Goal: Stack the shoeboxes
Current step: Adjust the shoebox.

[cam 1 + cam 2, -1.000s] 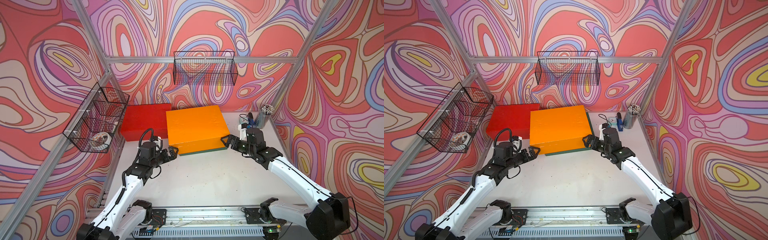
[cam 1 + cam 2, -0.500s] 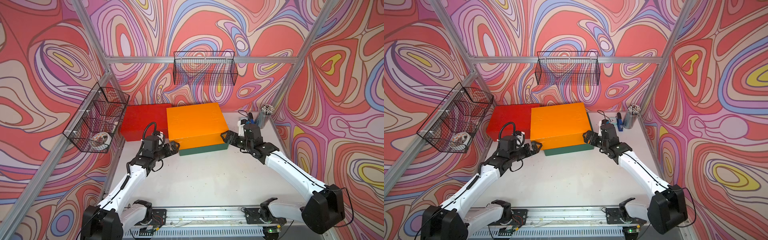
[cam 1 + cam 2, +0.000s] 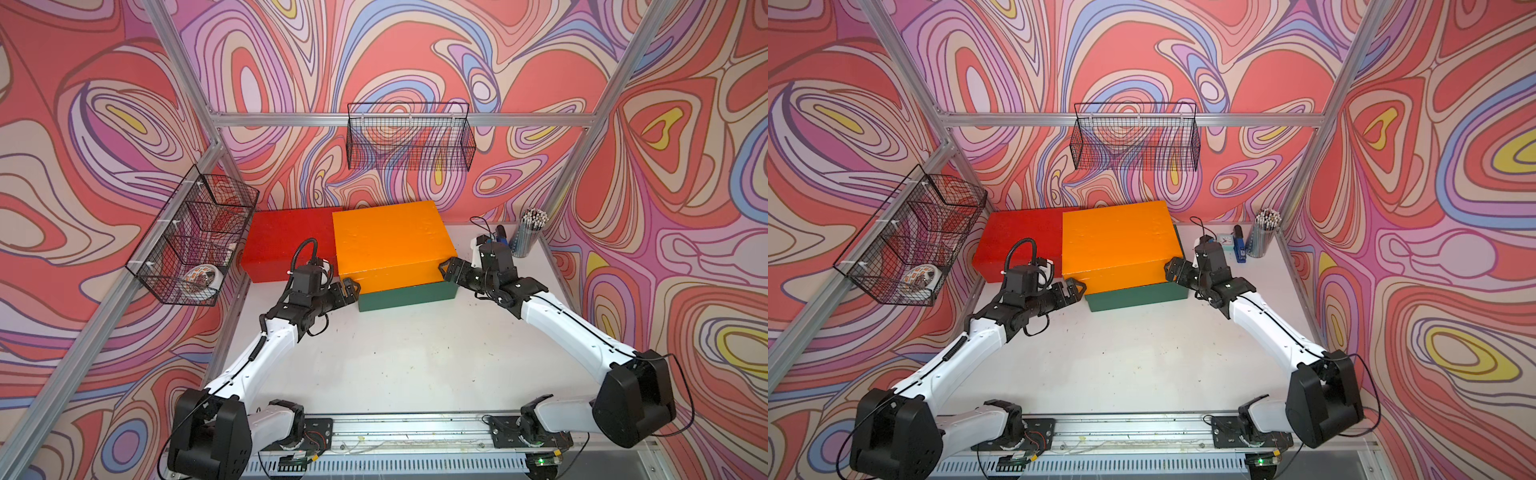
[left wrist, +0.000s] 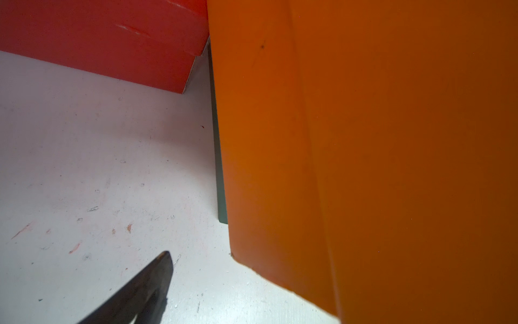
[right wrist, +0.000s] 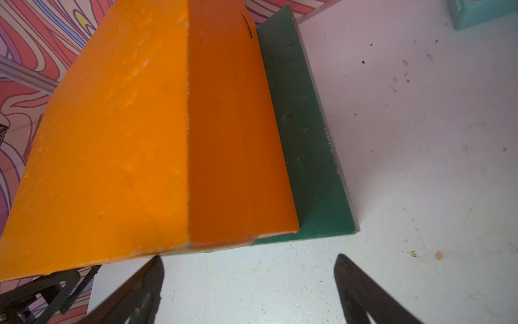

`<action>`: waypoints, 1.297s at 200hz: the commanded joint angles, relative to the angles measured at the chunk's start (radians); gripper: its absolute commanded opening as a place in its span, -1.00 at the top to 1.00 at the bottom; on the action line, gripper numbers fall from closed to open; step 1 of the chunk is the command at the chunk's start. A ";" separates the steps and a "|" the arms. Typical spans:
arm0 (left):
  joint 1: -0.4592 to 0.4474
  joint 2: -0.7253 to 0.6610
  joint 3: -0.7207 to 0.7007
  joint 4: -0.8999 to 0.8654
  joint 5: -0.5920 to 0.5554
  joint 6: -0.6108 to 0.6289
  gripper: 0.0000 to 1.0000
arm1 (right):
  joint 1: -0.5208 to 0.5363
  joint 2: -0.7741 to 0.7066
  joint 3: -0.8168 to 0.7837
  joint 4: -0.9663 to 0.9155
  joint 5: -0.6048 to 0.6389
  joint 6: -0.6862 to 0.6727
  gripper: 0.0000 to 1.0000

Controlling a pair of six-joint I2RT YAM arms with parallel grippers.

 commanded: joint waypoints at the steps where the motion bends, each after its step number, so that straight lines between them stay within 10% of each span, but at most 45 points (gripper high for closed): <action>1: -0.001 0.016 0.033 0.026 -0.019 0.015 -1.00 | 0.005 -0.006 0.015 0.015 0.020 -0.004 -0.92; 108: -0.001 -0.182 0.011 0.009 0.038 0.050 -1.00 | 0.005 -0.206 -0.078 -0.047 0.100 -0.001 -0.93; 163: -0.001 -0.371 0.015 0.012 -0.121 0.042 -1.00 | 0.005 -0.387 -0.104 -0.220 0.266 -0.003 -0.97; 259: 0.001 -0.167 0.251 0.000 -0.195 0.029 -1.00 | 0.004 -0.277 0.267 -0.388 0.060 -0.022 -0.78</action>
